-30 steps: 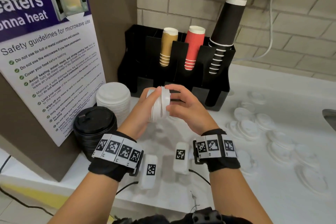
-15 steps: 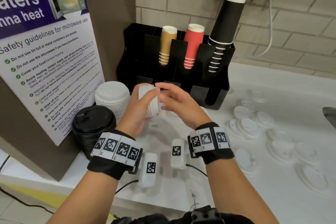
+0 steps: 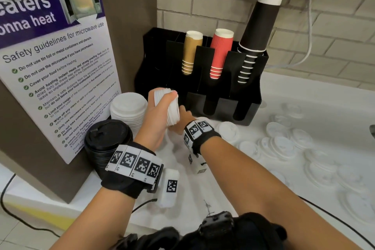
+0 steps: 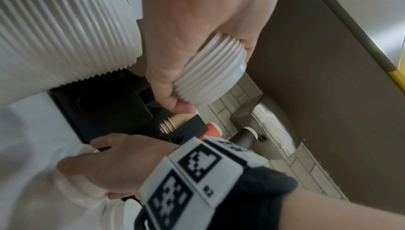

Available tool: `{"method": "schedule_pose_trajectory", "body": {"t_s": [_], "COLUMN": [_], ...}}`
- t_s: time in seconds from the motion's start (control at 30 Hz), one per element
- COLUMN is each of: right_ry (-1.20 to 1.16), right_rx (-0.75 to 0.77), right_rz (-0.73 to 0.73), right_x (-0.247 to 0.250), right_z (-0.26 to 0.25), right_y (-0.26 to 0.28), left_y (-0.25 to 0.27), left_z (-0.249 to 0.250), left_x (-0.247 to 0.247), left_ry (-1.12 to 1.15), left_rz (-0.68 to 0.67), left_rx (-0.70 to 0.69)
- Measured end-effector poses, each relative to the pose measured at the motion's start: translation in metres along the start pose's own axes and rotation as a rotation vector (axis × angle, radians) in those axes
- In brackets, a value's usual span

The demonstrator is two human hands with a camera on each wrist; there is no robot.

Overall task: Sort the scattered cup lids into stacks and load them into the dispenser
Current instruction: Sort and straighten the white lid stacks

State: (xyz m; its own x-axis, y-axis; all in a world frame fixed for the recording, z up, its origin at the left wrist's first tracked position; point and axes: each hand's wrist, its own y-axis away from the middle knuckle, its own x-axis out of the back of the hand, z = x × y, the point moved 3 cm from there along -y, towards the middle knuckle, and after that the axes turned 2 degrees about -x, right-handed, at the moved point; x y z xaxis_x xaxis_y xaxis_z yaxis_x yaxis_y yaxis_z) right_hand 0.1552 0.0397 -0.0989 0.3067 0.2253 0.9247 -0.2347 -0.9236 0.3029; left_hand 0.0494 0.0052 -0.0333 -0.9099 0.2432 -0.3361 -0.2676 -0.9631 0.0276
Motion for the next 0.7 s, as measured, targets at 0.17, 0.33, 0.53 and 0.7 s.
{"method": "schedule_pose_trajectory", "body": {"t_s": [0.17,0.33,0.53,0.7], "right_ry": [0.021,-0.711,-1.361,-1.314], "right_rx": [0.007,0.039,0.31,0.357], "right_rz": [-0.004,0.155,0.13,0.107], "right_x": [0.003,0.026,0.041,0.041], "right_z": [0.004,0.032,0.042,0.045], "right_y": [-0.005,0.009,0.059,0.081], "left_y": [-0.004,-0.01,-0.013,-0.008], "left_z": [0.001,-0.005,-0.013,-0.016], "left_x": [0.002,0.005,0.001,-0.011], "left_ry": [-0.018,-0.026,-0.079,-0.107], "left_rz": [-0.02,-0.03,-0.069,-0.148], "left_rx": [-0.005,-0.005,0.01,0.004]}}
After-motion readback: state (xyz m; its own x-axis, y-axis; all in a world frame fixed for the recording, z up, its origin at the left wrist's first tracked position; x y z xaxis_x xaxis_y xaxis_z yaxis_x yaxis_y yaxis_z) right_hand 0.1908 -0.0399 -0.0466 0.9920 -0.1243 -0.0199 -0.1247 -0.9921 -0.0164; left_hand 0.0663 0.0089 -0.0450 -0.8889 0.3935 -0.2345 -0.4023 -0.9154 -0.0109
